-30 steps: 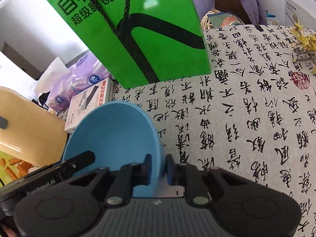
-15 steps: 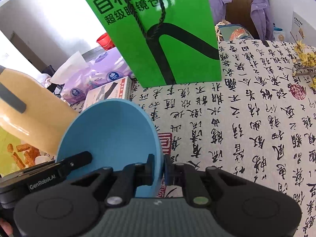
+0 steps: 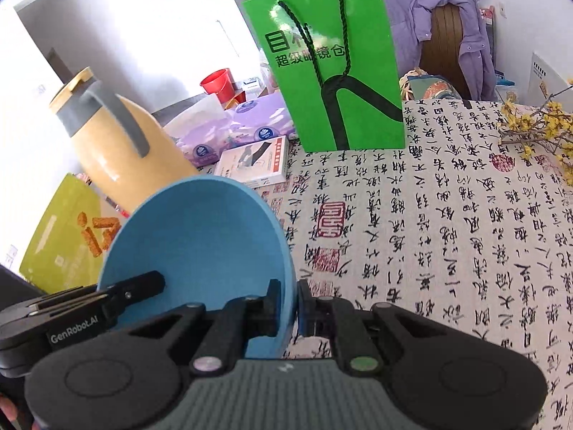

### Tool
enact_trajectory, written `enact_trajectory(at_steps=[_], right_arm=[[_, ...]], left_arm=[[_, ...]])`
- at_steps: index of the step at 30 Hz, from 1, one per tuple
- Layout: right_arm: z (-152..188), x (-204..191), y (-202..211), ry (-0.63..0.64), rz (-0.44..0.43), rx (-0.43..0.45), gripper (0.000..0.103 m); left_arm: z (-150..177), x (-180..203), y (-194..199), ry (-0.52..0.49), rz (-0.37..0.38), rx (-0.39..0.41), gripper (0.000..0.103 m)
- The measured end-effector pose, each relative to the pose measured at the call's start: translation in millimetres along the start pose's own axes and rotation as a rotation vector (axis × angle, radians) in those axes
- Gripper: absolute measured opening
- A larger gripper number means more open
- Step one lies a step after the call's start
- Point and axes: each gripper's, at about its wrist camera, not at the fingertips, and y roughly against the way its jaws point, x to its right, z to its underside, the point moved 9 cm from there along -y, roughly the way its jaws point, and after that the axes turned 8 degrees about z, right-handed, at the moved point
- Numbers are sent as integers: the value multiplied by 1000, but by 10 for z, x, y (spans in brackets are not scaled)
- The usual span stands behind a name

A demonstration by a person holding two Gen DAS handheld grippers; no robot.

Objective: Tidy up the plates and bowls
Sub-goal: 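Carry the held blue bowls back toward the placed blue bowls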

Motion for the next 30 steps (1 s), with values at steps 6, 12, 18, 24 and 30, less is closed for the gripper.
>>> enact_trajectory(at_steps=[6, 12, 18, 24, 30], right_arm=[[570, -105, 495, 23, -8, 12, 9], [1201, -184, 869, 56, -8, 2, 9], [1834, -203, 1103, 68, -31, -16, 9], [2193, -186, 1264, 85, -47, -31, 9], [2348, -139, 1402, 93, -58, -21, 9]], left_arm=[[495, 114, 569, 3, 2, 32, 8], [1063, 232, 1029, 12, -4, 40, 8], [1655, 298, 1359, 21, -19, 58, 8], [1996, 366, 1592, 38, -13, 80, 8], [2085, 478, 1698, 26, -15, 92, 8]])
